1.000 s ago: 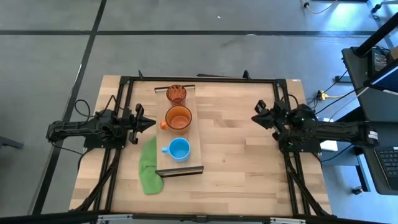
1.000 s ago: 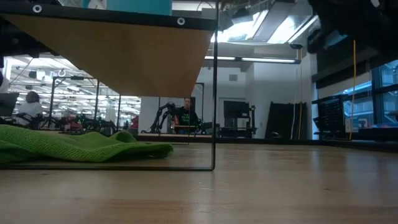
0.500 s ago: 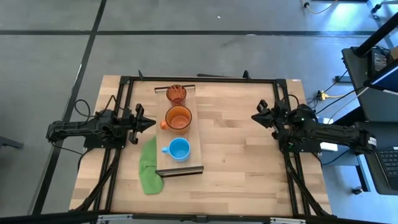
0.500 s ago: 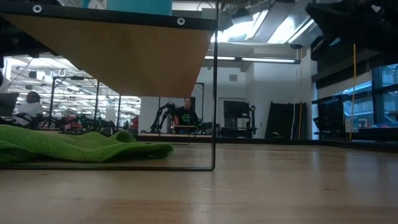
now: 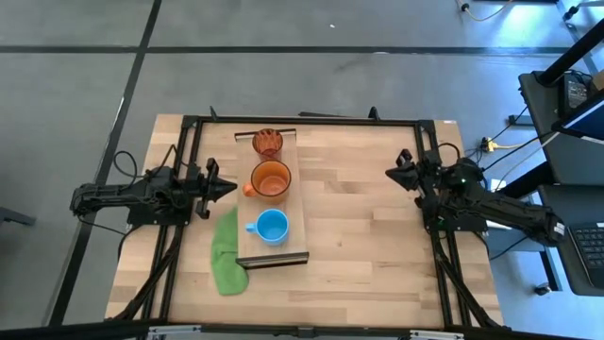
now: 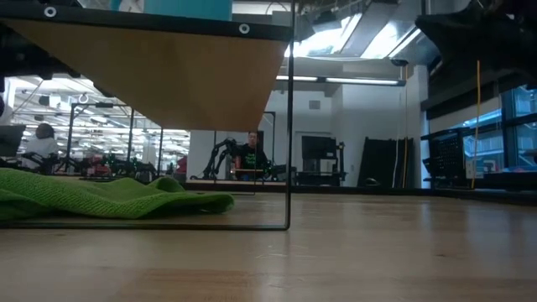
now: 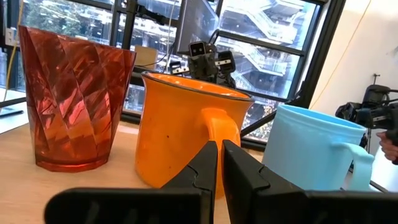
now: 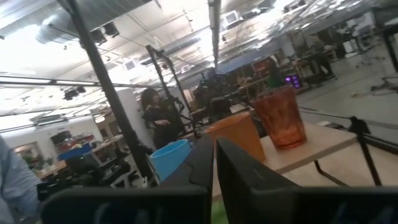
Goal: Stack small to large cups/mugs on shelf
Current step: Return to Home Position
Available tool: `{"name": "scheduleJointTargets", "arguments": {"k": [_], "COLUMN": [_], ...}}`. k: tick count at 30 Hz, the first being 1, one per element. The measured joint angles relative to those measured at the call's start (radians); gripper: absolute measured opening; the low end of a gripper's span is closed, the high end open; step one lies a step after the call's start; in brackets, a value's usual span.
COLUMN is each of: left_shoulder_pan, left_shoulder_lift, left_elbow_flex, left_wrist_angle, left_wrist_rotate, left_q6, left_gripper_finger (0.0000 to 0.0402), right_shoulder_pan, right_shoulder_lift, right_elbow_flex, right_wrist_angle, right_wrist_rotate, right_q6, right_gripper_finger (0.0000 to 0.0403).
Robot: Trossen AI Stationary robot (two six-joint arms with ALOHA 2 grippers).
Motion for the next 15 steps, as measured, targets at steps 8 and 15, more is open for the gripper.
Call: {"name": "scheduleJointTargets", "arguments": {"k": [8,15], "left_shoulder_pan": [0.000,0.000], "left_shoulder_lift": [0.000,0.000], "left_elbow_flex": [0.000,0.000], "left_wrist_angle": [0.001,0.001], "left_wrist_rotate": [0.000,0.000], "left_q6": [0.000,-0.001], "left_gripper_finger": [0.0016,0.0016], "right_shoulder_pan": [-0.004,-0.004], "right_shoulder_lift": [-0.034,-0.036], "right_elbow_flex": [0.000,0.000], "right_wrist_angle": [-0.035,-0.080], "right_wrist_rotate": [0.018,0.043], "right_q6": [-0.043,-0.050], "right_gripper_finger": [0.0023,0.0023]}}
